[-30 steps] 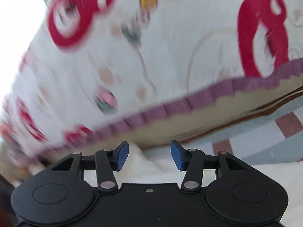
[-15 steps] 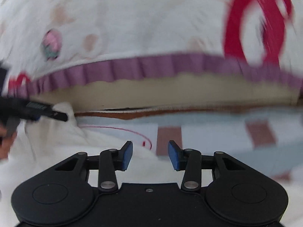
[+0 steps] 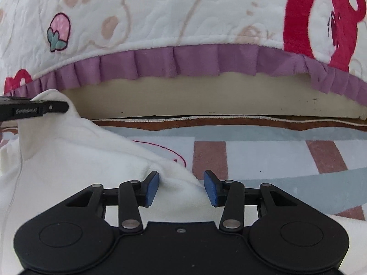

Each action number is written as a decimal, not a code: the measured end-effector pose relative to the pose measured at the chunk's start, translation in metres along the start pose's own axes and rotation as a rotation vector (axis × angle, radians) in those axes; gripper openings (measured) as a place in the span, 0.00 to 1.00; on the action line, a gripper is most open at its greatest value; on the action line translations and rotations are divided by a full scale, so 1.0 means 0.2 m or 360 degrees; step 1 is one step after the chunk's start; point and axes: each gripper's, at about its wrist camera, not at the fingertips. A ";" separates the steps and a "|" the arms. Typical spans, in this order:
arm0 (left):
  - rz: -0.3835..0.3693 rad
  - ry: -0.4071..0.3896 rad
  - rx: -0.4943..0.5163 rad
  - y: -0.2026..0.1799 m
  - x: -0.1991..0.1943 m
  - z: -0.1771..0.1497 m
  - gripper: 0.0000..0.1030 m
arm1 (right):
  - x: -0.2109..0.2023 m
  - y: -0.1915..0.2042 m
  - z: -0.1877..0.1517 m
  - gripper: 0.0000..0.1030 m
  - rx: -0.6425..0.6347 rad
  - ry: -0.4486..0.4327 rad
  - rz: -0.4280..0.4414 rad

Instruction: Fold clothes

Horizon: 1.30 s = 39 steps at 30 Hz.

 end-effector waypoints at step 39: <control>0.0137 0.0032 -0.0015 -0.16 0.14 -0.03 0.52 | -0.12 -0.31 0.09 0.32 0.0513 -0.0230 -0.0052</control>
Point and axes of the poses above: each gripper's, at about its wrist camera, not at the fingertips, and x roughly the way its jaws point, y to its left, z to its top, and after that the axes turned 1 degree about -y, right-handed
